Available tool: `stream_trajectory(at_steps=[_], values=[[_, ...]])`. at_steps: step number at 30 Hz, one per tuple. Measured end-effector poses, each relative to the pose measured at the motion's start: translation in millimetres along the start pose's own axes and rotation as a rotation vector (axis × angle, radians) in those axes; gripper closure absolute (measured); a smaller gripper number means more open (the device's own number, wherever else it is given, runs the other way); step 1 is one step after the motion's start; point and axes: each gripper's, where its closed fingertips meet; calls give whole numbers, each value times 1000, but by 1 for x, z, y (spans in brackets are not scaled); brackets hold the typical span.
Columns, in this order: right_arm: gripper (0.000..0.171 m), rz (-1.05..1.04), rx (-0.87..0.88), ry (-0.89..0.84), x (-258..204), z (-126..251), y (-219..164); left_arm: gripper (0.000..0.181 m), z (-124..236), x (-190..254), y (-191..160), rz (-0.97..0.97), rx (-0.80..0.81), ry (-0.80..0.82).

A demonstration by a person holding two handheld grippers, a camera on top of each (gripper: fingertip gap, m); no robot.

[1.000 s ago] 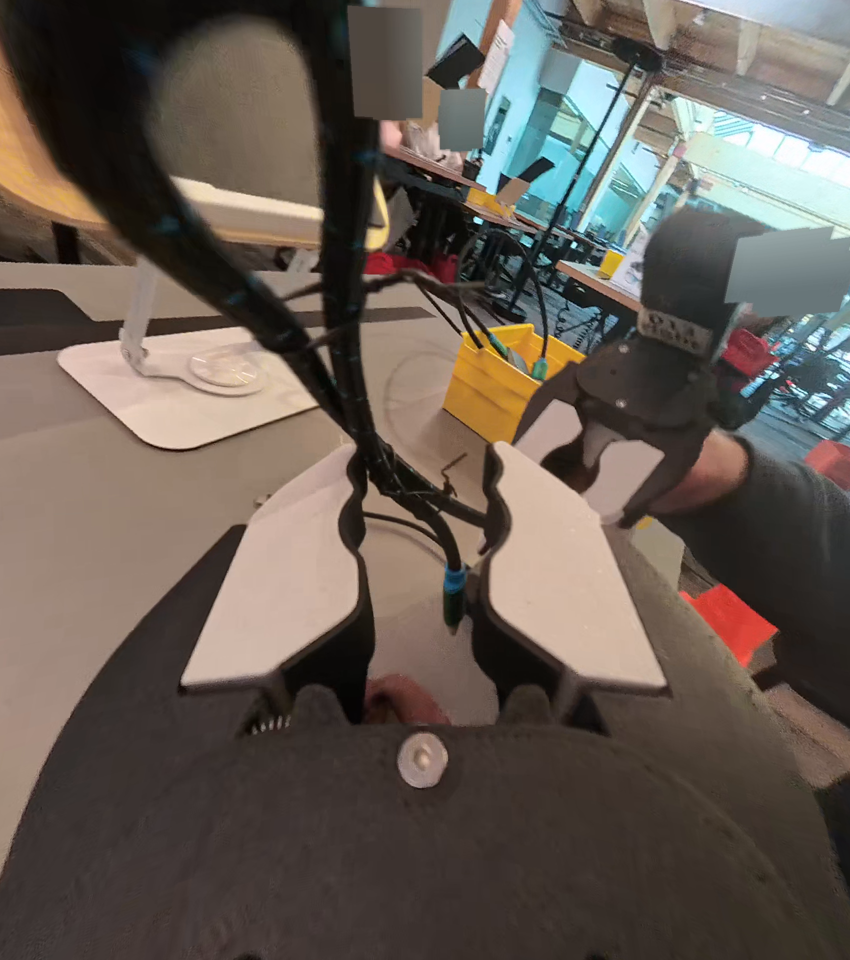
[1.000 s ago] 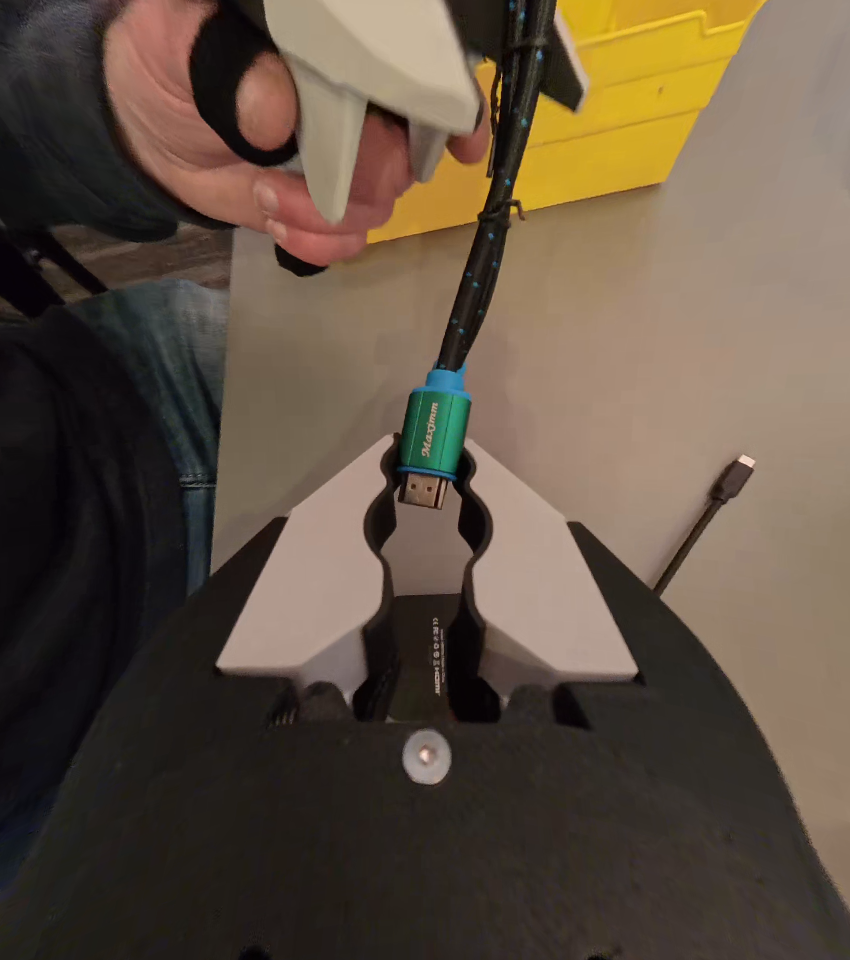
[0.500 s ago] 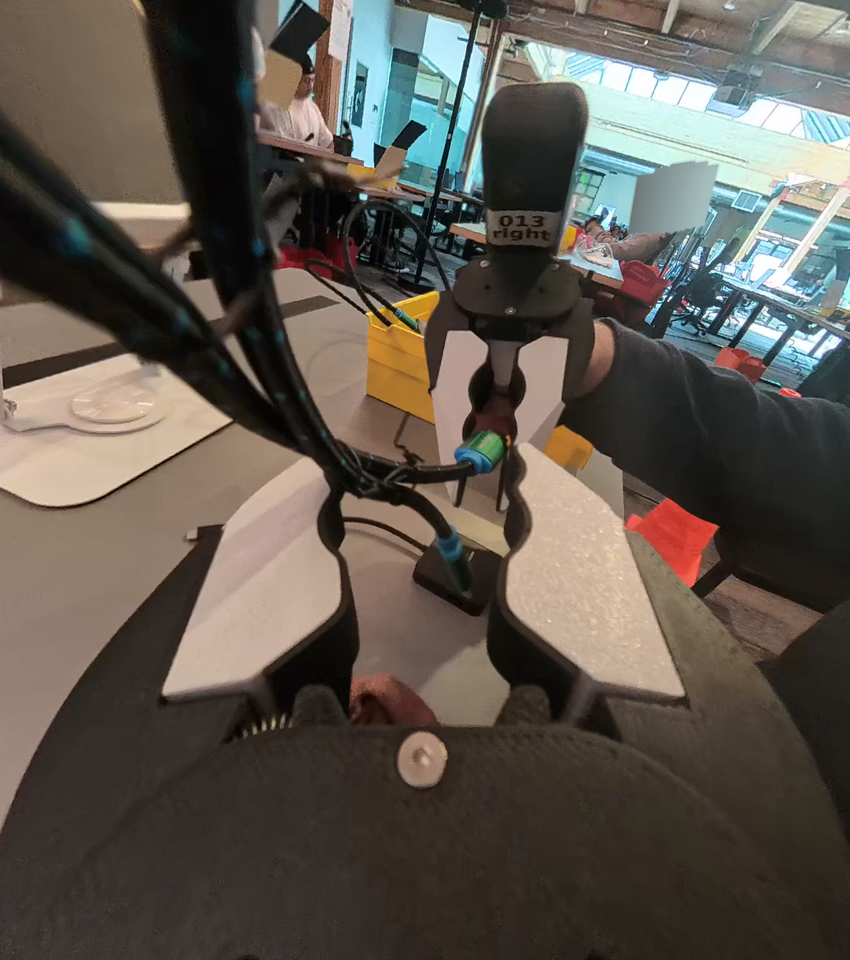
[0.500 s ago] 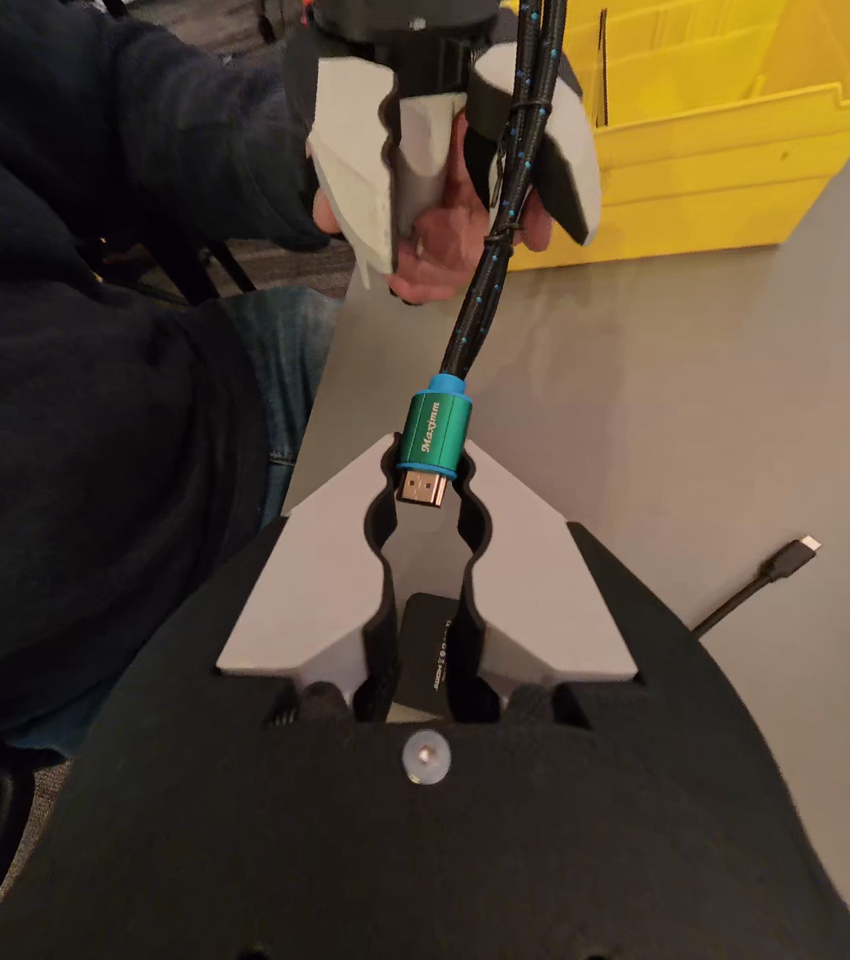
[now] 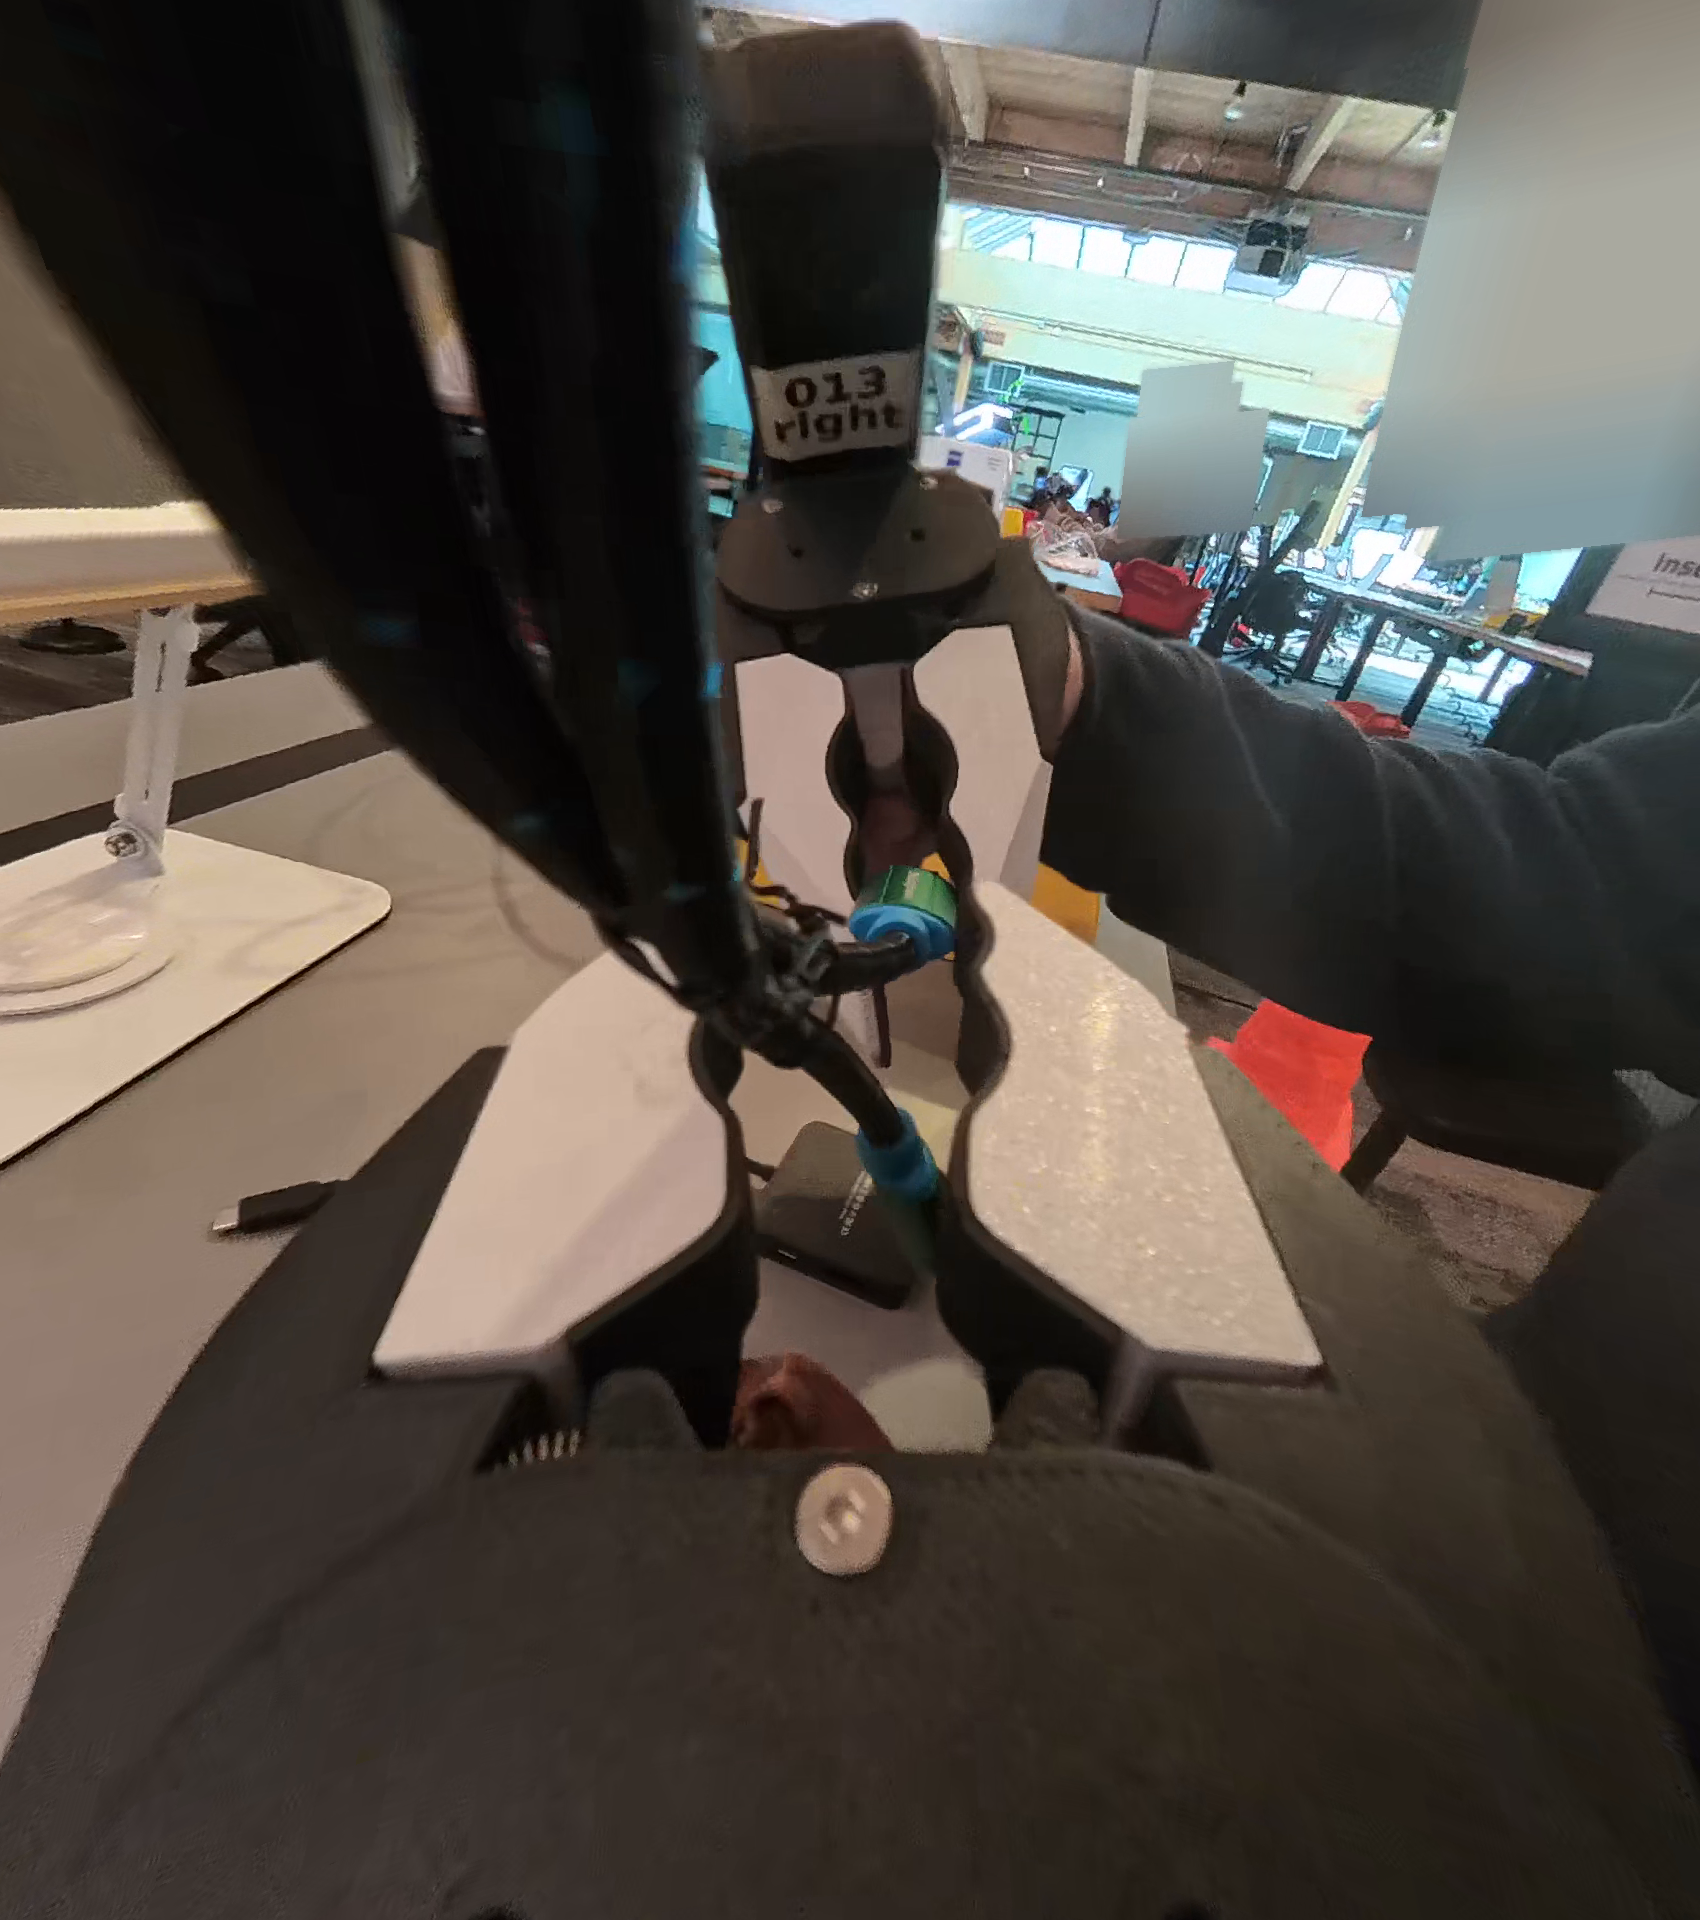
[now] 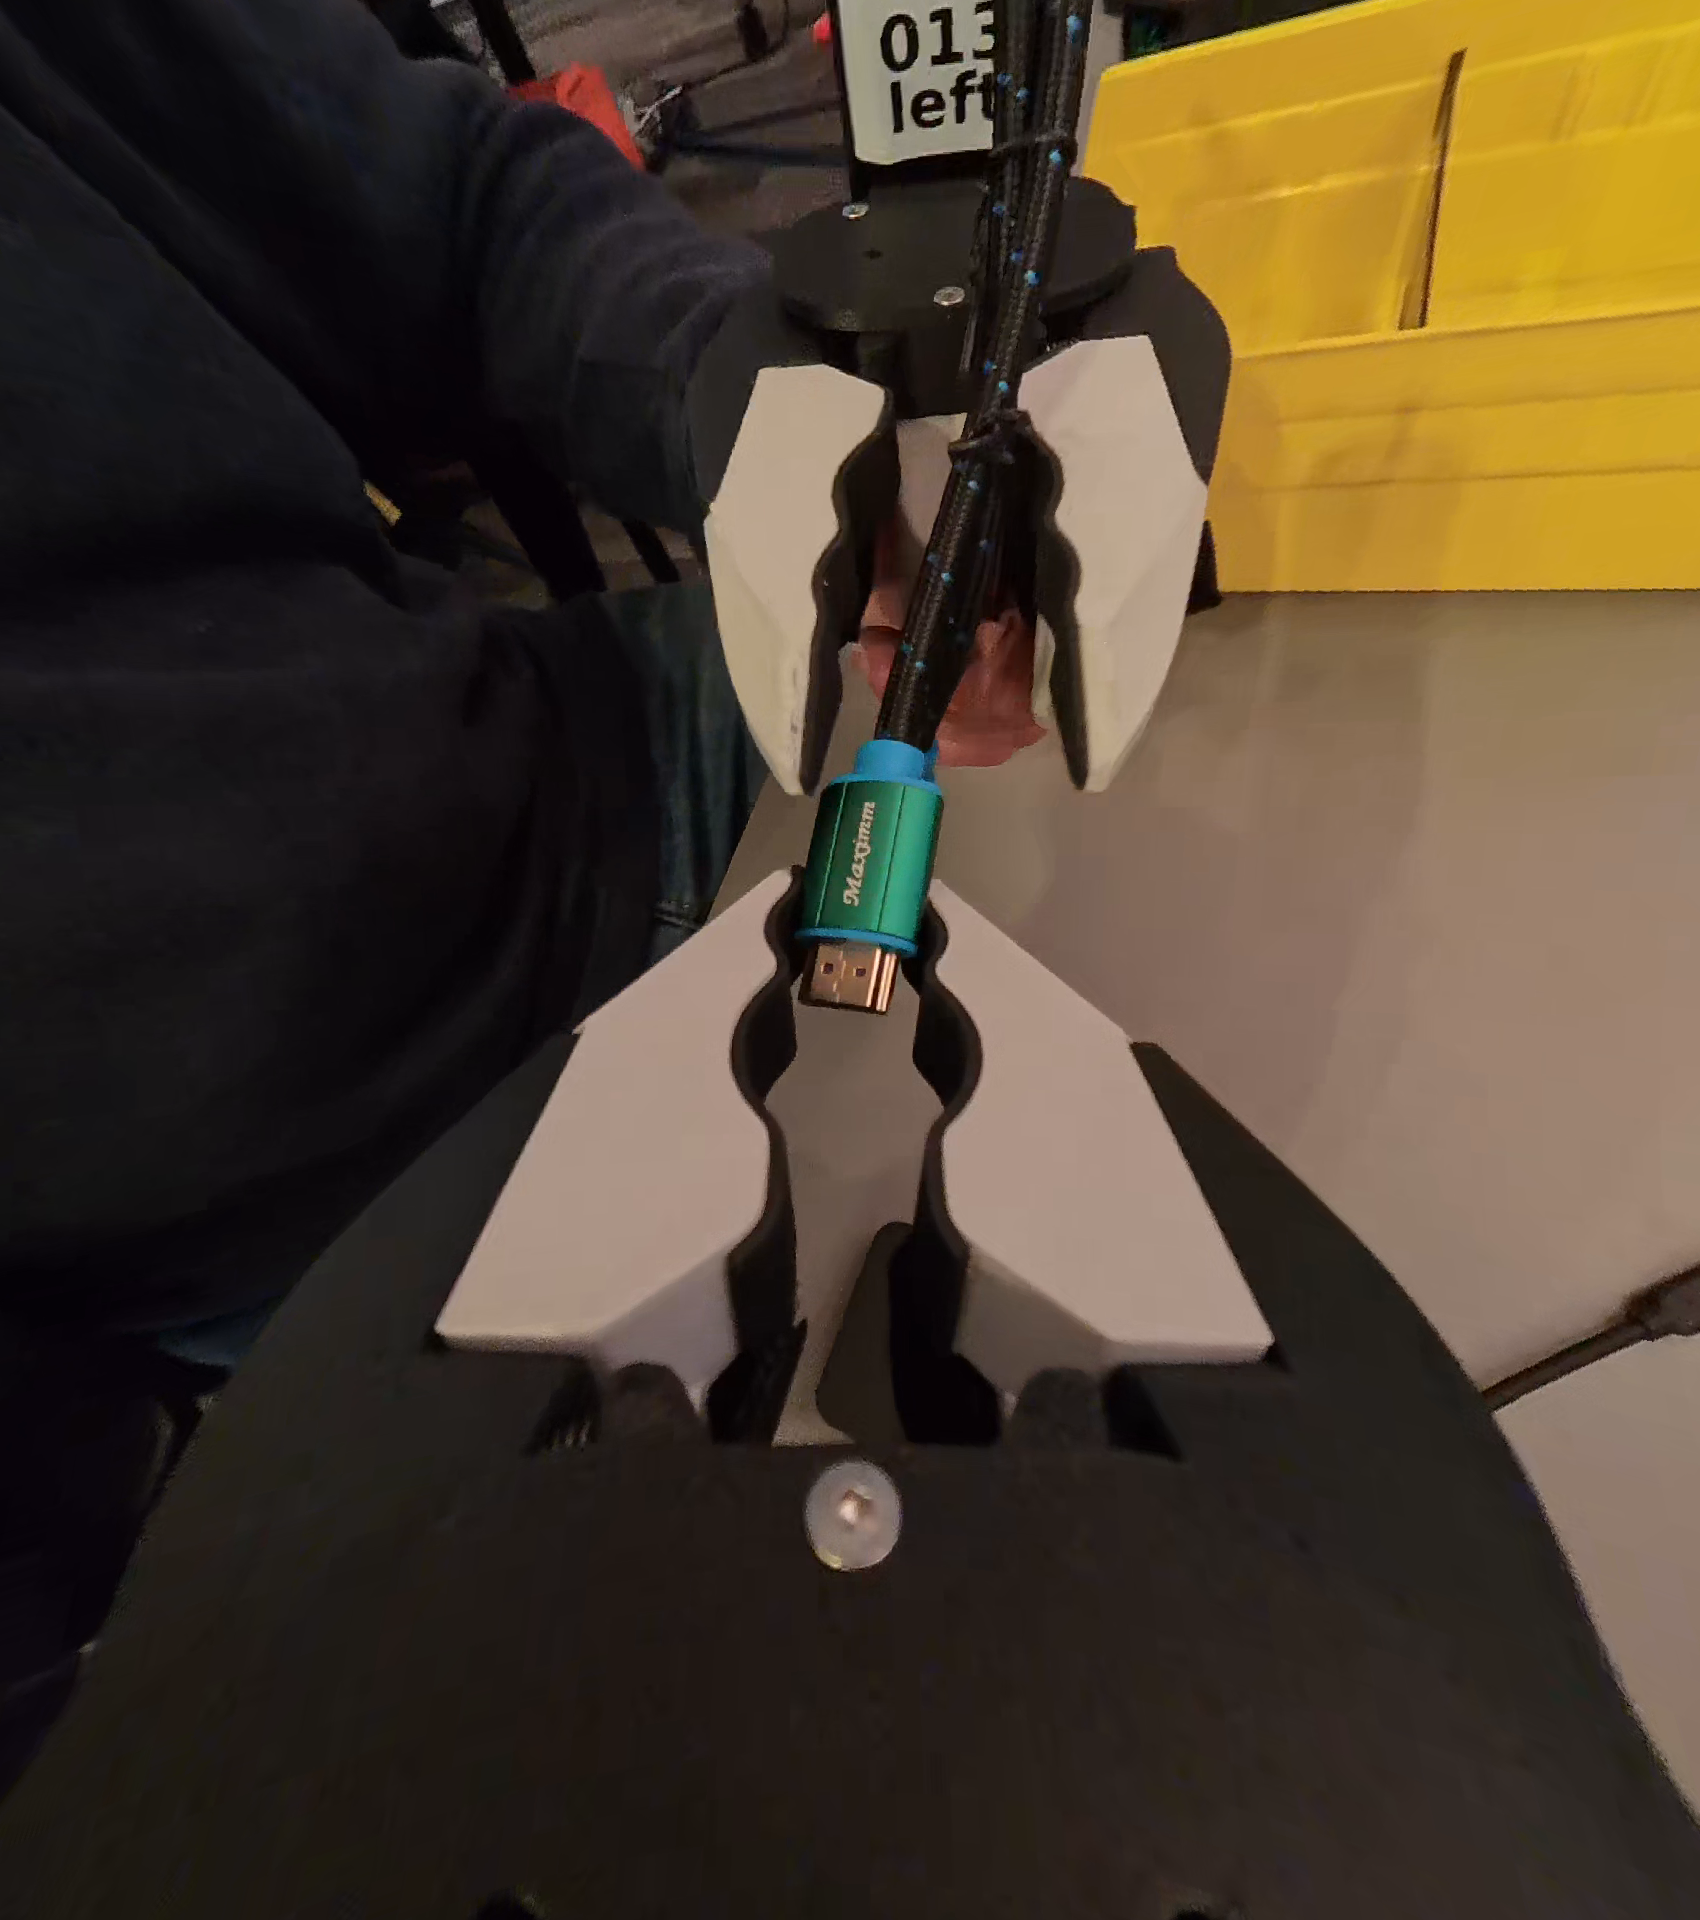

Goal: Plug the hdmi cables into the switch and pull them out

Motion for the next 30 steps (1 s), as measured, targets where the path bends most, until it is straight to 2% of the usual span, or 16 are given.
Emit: stream_trajectory(at_steps=[9,11,13,16,20,22,23,25,30], values=[[157,11,-40,6,-1,3,4,166,0,5,10,-38,39,0],[157,18,-32,-2,0,5,7,159,0,2,12,-25,50,14],[157,17,-15,-10,0,8,8,141,2,-2,13,-12,43,27],[158,46,30,7,-5,16,13,131,6,-8,18,-36,42,43],[171,69,55,13,-7,23,18,114,3,-4,11,-40,-17,-19],[171,54,56,12,-4,22,20,123,-1,1,8,-45,-25,-40],[171,50,45,13,-3,20,18,145,-2,-1,5,-57,-36,-20],[171,23,1,-17,5,17,10,166,0,-11,5,-42,-6,34],[171,-36,-21,-124,21,25,0,175,4,-17,8,-1,6,34]])
Point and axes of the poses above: each gripper's, where its closed fingertips meet, z back along the fingers, y out of its top, x = y × z across the jaws
